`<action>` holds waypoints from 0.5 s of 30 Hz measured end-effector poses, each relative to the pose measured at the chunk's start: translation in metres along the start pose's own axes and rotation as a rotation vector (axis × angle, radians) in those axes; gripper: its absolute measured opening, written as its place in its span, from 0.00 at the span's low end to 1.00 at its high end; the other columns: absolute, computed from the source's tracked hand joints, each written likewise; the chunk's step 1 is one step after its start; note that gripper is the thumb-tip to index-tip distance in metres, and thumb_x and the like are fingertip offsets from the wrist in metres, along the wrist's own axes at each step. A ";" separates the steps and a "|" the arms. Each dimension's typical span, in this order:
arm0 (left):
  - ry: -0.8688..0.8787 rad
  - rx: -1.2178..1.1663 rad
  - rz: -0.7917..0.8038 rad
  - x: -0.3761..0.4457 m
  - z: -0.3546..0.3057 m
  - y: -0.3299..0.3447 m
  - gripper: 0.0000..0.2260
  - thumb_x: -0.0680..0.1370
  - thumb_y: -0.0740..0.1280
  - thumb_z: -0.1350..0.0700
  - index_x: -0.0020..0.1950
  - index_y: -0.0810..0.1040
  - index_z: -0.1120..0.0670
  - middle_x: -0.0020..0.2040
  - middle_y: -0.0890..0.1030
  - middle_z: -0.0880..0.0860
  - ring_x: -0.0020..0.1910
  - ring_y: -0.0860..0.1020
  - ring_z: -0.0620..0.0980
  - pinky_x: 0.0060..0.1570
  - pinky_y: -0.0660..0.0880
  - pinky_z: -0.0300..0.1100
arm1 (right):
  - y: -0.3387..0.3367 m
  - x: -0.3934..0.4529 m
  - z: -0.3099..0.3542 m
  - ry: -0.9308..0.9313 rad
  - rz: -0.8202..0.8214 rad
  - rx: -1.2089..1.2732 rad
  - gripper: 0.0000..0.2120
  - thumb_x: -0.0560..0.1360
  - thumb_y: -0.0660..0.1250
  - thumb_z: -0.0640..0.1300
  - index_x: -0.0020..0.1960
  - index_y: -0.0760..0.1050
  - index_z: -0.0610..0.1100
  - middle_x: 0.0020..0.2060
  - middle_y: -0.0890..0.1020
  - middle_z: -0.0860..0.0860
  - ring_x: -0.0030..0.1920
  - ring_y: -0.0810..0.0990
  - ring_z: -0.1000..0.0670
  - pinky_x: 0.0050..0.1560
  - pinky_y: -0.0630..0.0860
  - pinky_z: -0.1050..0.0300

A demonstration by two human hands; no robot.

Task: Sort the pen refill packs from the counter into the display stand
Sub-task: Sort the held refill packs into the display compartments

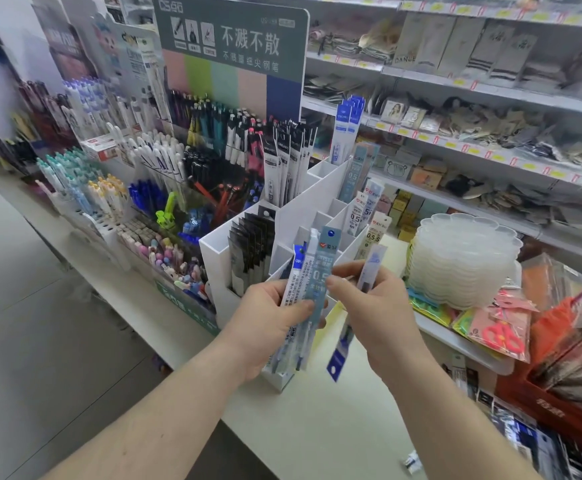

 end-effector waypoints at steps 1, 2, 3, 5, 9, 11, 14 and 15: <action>0.056 0.103 -0.026 -0.001 0.000 -0.001 0.12 0.79 0.66 0.66 0.52 0.84 0.50 0.40 0.86 0.48 0.37 0.82 0.43 0.39 0.77 0.37 | 0.000 0.000 0.000 -0.075 -0.055 -0.077 0.04 0.74 0.72 0.40 0.42 0.79 0.44 0.31 0.78 0.50 0.30 0.76 0.58 0.34 0.73 0.63; 0.121 0.226 -0.057 0.000 0.002 -0.002 0.15 0.80 0.66 0.65 0.50 0.84 0.46 0.38 0.84 0.46 0.33 0.80 0.41 0.36 0.75 0.36 | 0.002 -0.001 0.000 -0.135 -0.077 -0.139 0.06 0.73 0.73 0.42 0.38 0.78 0.44 0.27 0.76 0.52 0.28 0.73 0.58 0.32 0.72 0.64; 0.180 0.352 -0.086 0.002 0.004 -0.002 0.16 0.79 0.65 0.64 0.48 0.84 0.42 0.37 0.84 0.45 0.33 0.78 0.43 0.35 0.75 0.38 | 0.006 -0.002 0.000 -0.167 -0.066 -0.186 0.10 0.72 0.74 0.44 0.35 0.78 0.44 0.25 0.74 0.55 0.27 0.71 0.58 0.30 0.70 0.64; 0.255 0.550 -0.151 0.001 0.006 0.001 0.16 0.79 0.65 0.61 0.52 0.83 0.39 0.41 0.85 0.47 0.41 0.81 0.49 0.42 0.78 0.44 | 0.016 -0.005 0.001 -0.173 -0.004 -0.278 0.15 0.70 0.75 0.48 0.31 0.76 0.41 0.22 0.72 0.55 0.25 0.68 0.57 0.28 0.67 0.64; 0.456 0.781 -0.264 -0.001 0.008 0.005 0.14 0.79 0.63 0.62 0.58 0.82 0.48 0.45 0.84 0.51 0.45 0.79 0.53 0.42 0.74 0.47 | 0.026 0.001 -0.002 -0.174 -0.014 -0.355 0.17 0.74 0.71 0.48 0.34 0.76 0.36 0.29 0.78 0.42 0.33 0.74 0.42 0.34 0.74 0.47; 0.471 0.837 -0.259 0.000 0.011 0.002 0.15 0.79 0.63 0.61 0.61 0.80 0.47 0.47 0.83 0.50 0.46 0.78 0.53 0.43 0.74 0.47 | 0.021 0.005 -0.004 -0.150 -0.061 -0.277 0.17 0.74 0.70 0.45 0.34 0.72 0.35 0.28 0.77 0.41 0.31 0.71 0.39 0.32 0.72 0.45; 0.299 0.835 -0.188 0.005 0.017 -0.006 0.15 0.78 0.62 0.62 0.59 0.79 0.47 0.46 0.82 0.51 0.46 0.78 0.57 0.44 0.76 0.50 | 0.005 0.012 0.003 -0.129 -0.142 -0.092 0.19 0.76 0.70 0.42 0.30 0.67 0.41 0.21 0.66 0.53 0.23 0.63 0.54 0.26 0.64 0.59; 0.213 0.795 -0.148 0.006 0.019 -0.007 0.14 0.78 0.61 0.62 0.57 0.78 0.47 0.45 0.81 0.50 0.45 0.78 0.56 0.44 0.77 0.50 | -0.003 0.015 0.006 -0.112 -0.167 0.018 0.18 0.77 0.69 0.41 0.31 0.67 0.42 0.21 0.66 0.55 0.23 0.63 0.56 0.26 0.63 0.62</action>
Point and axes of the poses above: each hand's wrist, its own x-axis towards the middle knuckle, its own y-axis out of the palm, z = x × y, the point moved 1 cm from there along x, towards the middle knuckle
